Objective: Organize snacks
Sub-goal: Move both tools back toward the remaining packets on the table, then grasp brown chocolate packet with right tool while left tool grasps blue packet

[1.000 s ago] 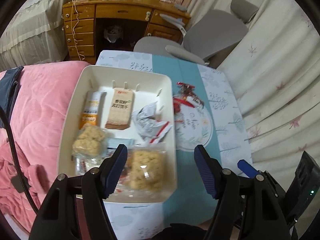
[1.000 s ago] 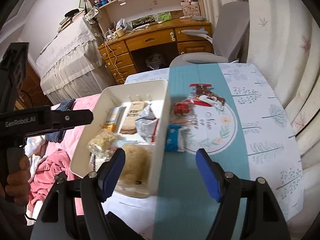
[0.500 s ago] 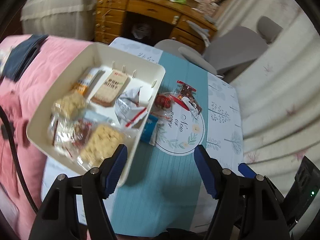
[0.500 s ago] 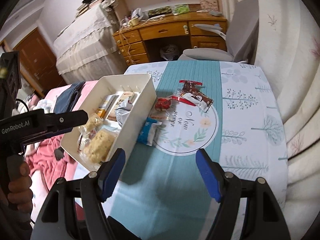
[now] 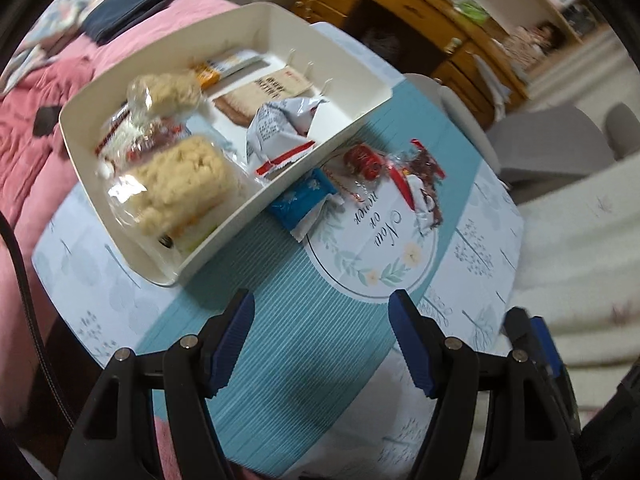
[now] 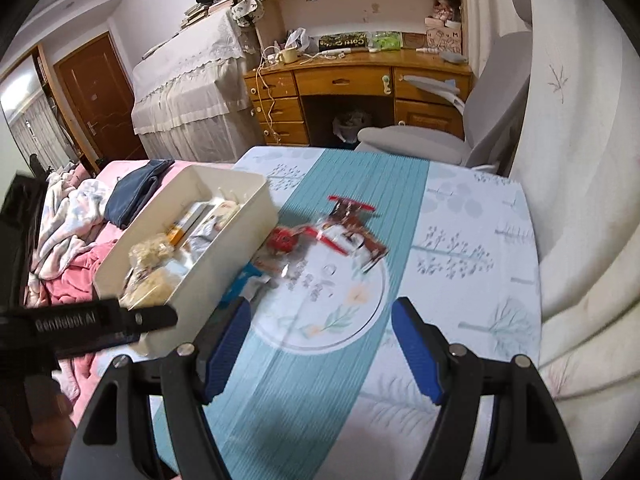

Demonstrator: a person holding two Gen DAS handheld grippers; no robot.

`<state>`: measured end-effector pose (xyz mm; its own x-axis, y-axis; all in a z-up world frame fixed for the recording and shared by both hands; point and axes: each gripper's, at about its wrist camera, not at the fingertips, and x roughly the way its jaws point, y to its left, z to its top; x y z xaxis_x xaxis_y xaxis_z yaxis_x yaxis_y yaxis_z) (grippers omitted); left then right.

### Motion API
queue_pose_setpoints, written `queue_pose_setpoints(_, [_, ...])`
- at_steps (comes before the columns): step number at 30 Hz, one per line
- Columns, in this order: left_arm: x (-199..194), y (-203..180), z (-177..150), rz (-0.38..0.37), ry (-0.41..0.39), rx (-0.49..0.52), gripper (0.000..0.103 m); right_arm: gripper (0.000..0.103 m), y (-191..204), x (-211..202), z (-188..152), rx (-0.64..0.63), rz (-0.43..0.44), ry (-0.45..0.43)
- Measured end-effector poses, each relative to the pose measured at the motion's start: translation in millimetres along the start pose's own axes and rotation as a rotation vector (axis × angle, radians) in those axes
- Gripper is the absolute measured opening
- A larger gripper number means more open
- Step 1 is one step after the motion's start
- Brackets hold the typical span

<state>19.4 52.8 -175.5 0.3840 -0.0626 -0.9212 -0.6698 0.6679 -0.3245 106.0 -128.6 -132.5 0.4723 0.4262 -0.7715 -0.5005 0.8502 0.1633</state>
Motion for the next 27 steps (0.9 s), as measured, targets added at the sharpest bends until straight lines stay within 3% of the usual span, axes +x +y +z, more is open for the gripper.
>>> queue_pose_setpoints(16, [79, -5, 21, 0.047, -0.125, -0.323, 0.079, 0.073, -34, 97, 28, -0.172, -0.028, -0.02])
queue_pose_setpoints(27, [122, -2, 40, 0.114, -0.161, -0.395, 0.079, 0.069, -37, 171, 26, -0.275, -0.038, 0.025])
